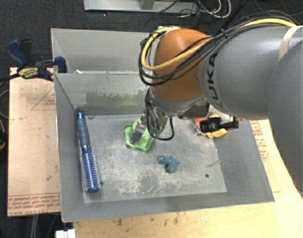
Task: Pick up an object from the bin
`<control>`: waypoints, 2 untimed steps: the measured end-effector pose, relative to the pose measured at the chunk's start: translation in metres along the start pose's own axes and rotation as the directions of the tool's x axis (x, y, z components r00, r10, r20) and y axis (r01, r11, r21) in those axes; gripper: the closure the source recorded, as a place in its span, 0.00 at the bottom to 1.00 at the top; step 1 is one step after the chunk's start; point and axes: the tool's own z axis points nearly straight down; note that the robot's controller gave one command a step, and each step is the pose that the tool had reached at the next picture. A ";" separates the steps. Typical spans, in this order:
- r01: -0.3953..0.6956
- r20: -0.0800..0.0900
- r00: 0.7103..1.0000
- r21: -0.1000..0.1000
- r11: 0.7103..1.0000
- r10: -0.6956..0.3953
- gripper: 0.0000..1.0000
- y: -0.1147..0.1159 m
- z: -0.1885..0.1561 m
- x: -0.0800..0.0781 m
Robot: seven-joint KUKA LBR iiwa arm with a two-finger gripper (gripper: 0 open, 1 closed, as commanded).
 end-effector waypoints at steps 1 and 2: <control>-0.175 -0.005 0.985 0.007 0.985 0.175 1.00 -0.012 0.094 0.002; -0.252 0.001 0.968 -0.006 0.968 0.252 1.00 0.096 0.050 0.040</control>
Offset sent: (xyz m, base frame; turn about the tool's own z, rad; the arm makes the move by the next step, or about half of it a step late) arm -0.0049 -0.0097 -0.0899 0.1785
